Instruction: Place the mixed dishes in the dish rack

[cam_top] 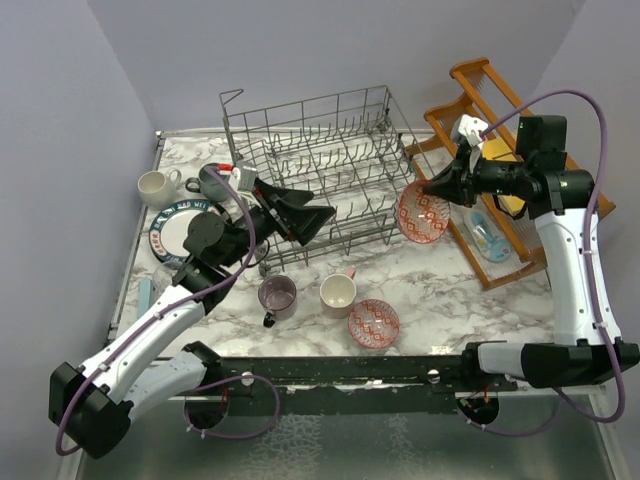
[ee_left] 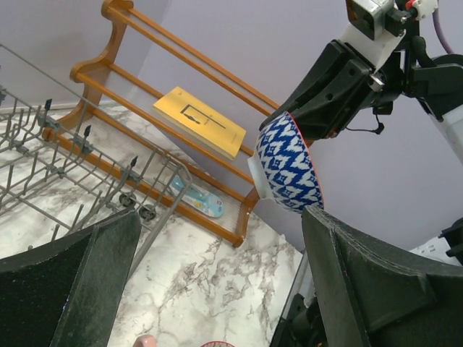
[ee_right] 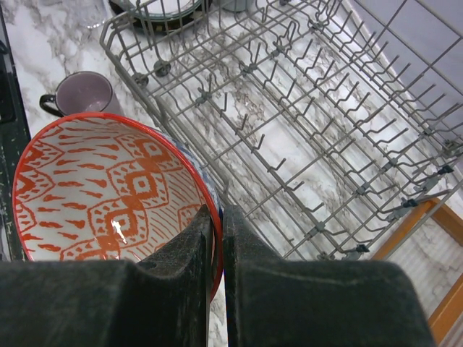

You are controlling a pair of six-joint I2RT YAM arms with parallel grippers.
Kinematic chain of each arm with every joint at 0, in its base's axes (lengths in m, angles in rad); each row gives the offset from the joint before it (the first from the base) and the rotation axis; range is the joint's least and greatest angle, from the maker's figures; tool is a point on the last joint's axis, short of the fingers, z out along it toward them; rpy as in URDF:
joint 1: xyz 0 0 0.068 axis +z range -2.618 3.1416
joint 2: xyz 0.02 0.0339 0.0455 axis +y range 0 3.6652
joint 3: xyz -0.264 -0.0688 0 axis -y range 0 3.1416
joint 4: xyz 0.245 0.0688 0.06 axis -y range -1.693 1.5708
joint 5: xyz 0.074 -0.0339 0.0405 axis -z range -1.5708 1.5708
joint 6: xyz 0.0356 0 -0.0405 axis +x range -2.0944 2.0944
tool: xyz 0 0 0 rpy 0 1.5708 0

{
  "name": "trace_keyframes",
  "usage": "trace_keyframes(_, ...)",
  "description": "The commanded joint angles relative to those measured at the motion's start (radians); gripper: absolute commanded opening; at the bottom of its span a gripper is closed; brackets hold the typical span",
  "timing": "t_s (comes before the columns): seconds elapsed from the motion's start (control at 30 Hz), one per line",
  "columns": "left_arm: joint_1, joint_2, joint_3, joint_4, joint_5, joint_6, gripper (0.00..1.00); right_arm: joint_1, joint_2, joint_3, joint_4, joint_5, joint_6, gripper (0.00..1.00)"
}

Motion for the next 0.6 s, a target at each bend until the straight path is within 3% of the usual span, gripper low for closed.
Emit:
trace_keyframes(0.0, -0.007, 0.032, 0.044, -0.032, -0.073, -0.006, 0.97, 0.002, 0.025, 0.043, 0.11, -0.061, 0.1, 0.01)
trace_keyframes(0.3, -0.011, 0.137, 0.19, -0.152, -0.143, 0.04, 0.95, 0.003, 0.098, 0.065, 0.21, 0.034, 0.203, 0.01)
trace_keyframes(0.57, -0.014, 0.148, 0.217, -0.237, -0.223, 0.12, 0.95, 0.046, 0.162, 0.1, 0.361, 0.302, 0.318, 0.01)
